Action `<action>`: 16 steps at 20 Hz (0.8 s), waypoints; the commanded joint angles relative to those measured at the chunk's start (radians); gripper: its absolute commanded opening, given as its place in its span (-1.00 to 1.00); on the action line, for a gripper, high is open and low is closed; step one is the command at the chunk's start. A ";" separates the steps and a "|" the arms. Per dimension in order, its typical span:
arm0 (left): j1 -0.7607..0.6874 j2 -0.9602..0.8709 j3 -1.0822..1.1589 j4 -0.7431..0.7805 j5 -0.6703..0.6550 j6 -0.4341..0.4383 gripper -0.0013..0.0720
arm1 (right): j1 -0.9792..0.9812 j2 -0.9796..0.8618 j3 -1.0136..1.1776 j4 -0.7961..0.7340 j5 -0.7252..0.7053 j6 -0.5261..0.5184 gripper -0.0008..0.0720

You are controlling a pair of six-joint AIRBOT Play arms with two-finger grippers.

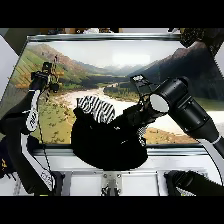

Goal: Fold the clothes and pants, and hang the long-sleeved shirts on hangers.

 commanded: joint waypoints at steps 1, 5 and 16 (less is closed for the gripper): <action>0.003 -0.045 0.013 -0.003 -0.014 0.002 0.75 | 0.001 0.000 0.000 0.000 0.000 0.000 -0.93; 0.002 -0.050 0.013 -0.008 -0.031 0.001 0.58 | 0.001 0.000 0.000 0.000 0.000 0.000 -0.94; -0.005 -0.034 0.013 -0.006 -0.068 -0.018 -0.92 | 0.001 0.000 0.000 0.000 0.001 0.000 -0.94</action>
